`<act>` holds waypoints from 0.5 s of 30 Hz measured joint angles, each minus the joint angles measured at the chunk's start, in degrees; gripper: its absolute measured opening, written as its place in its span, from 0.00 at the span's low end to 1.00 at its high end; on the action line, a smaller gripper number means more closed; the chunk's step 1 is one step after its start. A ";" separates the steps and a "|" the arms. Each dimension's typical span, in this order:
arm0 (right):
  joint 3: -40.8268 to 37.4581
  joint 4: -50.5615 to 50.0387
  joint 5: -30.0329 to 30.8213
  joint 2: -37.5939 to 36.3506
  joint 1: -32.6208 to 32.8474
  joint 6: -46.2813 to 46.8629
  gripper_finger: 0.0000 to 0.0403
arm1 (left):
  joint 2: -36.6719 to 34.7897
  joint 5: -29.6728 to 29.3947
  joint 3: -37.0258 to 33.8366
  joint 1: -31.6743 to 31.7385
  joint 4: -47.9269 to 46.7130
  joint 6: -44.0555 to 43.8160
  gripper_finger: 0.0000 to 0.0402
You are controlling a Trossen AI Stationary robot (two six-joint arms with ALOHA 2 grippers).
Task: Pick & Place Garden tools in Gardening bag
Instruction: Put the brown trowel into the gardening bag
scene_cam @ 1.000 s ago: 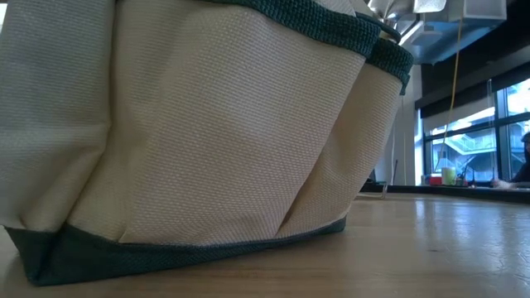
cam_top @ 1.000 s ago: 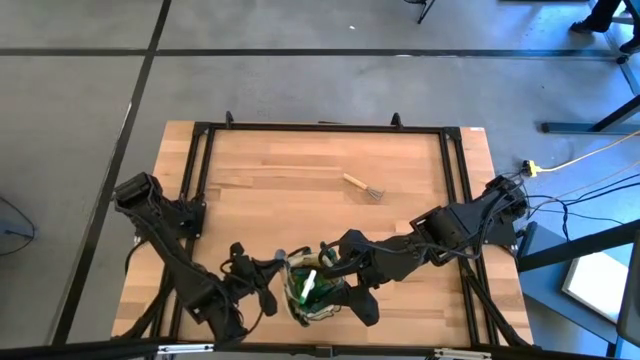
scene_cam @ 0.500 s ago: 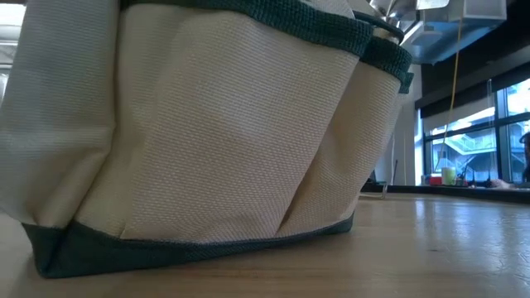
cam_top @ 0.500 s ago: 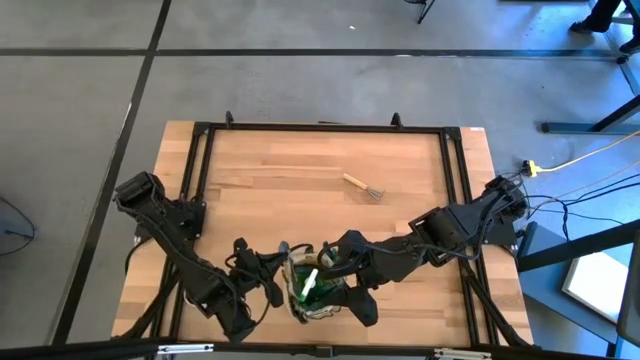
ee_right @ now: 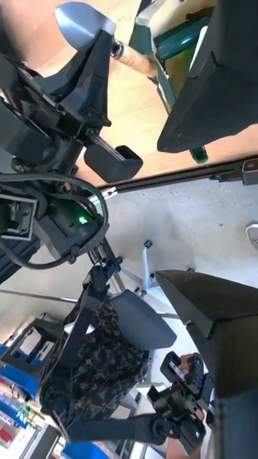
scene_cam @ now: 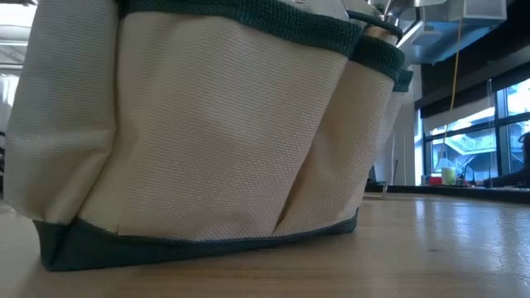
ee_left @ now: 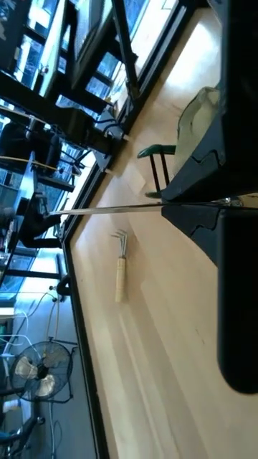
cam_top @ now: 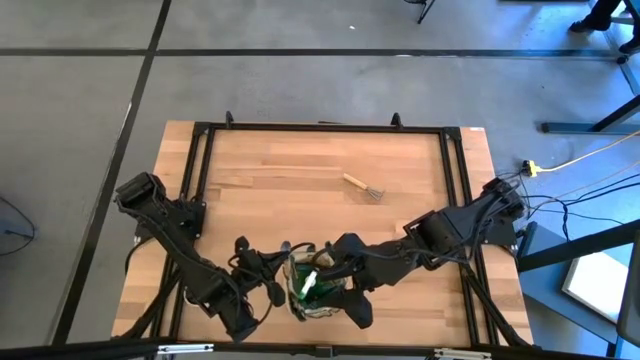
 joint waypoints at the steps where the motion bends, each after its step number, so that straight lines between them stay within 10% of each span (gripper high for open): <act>1: 0.00 -0.04 -0.02 0.25 0.00 0.14 0.70 | 0.00 0.29 0.00 0.11 0.04 0.47 0.00; 15: 0.00 0.01 -0.48 1.43 -0.63 0.94 0.70 | 2.01 1.95 0.00 1.34 0.09 0.99 0.00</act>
